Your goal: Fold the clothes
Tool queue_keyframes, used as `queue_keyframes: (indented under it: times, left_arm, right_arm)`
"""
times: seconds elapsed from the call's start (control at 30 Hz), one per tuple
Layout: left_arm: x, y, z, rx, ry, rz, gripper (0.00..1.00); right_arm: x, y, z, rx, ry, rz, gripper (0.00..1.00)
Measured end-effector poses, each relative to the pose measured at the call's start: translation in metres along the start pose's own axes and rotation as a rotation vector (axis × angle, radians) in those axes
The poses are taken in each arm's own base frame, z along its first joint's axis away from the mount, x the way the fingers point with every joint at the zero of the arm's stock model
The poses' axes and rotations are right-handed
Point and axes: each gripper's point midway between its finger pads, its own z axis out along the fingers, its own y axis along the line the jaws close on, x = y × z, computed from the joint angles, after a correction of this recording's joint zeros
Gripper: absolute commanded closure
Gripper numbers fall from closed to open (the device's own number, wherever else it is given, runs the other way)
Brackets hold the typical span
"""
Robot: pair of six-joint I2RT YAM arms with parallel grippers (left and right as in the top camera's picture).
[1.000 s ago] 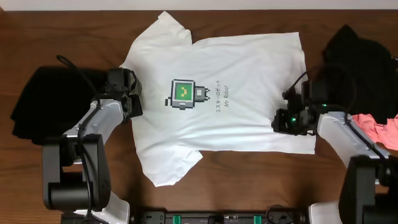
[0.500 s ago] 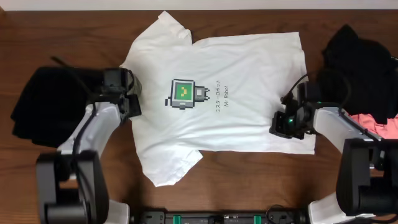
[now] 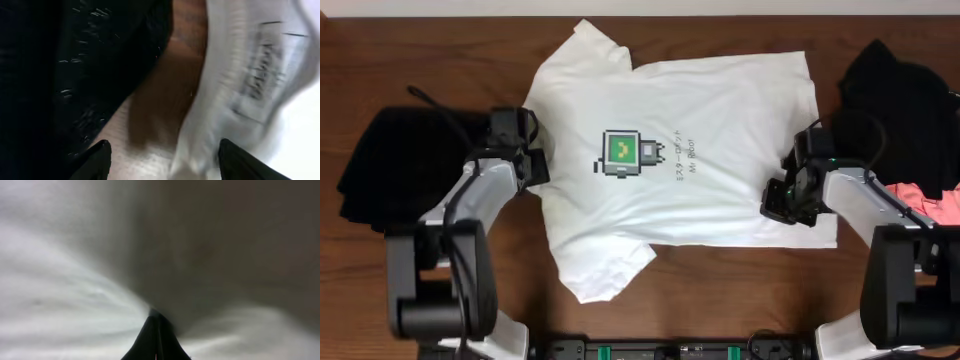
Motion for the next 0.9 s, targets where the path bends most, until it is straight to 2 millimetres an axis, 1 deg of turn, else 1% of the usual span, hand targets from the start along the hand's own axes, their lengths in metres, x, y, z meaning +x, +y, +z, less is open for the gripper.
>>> queue_keyframes:
  times: [0.1, 0.13, 0.2, 0.23, 0.27, 0.3, 0.37, 0.5, 0.67, 0.73, 0.77, 0.8, 0.87, 0.9]
  left_arm:
    - [-0.001, -0.003, 0.011, 0.006, -0.003, 0.0, 0.32]
    - [-0.003, -0.007, 0.014, 0.019, -0.01, 0.0, 0.36]
    - [-0.005, -0.013, 0.017, 0.05, -0.016, 0.0, 0.55]
    - [-0.008, -0.017, 0.018, 0.073, -0.024, 0.0, 0.73]
    - [-0.009, -0.02, 0.019, 0.086, -0.028, -0.003, 0.89]
    - [-0.009, -0.023, 0.02, 0.1, -0.029, -0.001, 0.94]
    - [-0.011, -0.028, 0.022, 0.127, -0.037, 0.0, 0.94]
    - [-0.019, -0.029, 0.024, 0.129, -0.065, -0.003, 0.94]
    - [-0.032, -0.022, 0.029, 0.077, -0.12, -0.002, 0.94]
    - [-0.034, -0.018, 0.03, 0.064, -0.127, 0.004, 0.94]
    - [-0.035, -0.015, 0.031, 0.056, -0.129, 0.002, 0.92]
    - [-0.035, -0.012, 0.032, 0.052, -0.129, -0.003, 0.88]
    - [-0.035, -0.005, 0.033, 0.041, -0.125, -0.005, 0.61]
    - [-0.035, -0.001, 0.033, 0.031, -0.122, -0.008, 0.5]
  right_arm:
    - [-0.001, -0.005, -0.001, 0.028, -0.009, 0.016, 0.99]
    - [-0.002, -0.006, -0.001, 0.037, -0.011, 0.018, 0.99]
    - [-0.002, -0.008, -0.001, 0.049, -0.015, 0.022, 0.99]
    - [-0.003, -0.009, -0.002, 0.054, -0.018, 0.022, 0.99]
    - [-0.003, -0.01, -0.002, 0.059, -0.02, 0.024, 0.99]
    - [-0.003, -0.011, -0.002, 0.064, -0.022, 0.025, 0.99]
    - [-0.004, -0.012, -0.002, 0.071, -0.026, 0.025, 0.99]
    - [-0.005, -0.014, -0.003, 0.082, -0.031, 0.029, 0.99]
    - [-0.005, -0.014, -0.003, 0.085, -0.031, 0.032, 0.99]
    - [-0.004, -0.014, -0.003, 0.085, -0.031, 0.032, 0.99]
    - [-0.004, -0.014, -0.003, 0.085, -0.031, 0.032, 0.99]
    - [-0.004, -0.014, -0.003, 0.085, -0.031, 0.032, 0.99]
    - [-0.004, -0.014, -0.003, 0.085, -0.031, 0.032, 0.99]
    - [-0.004, -0.014, -0.003, 0.085, -0.031, 0.032, 0.99]
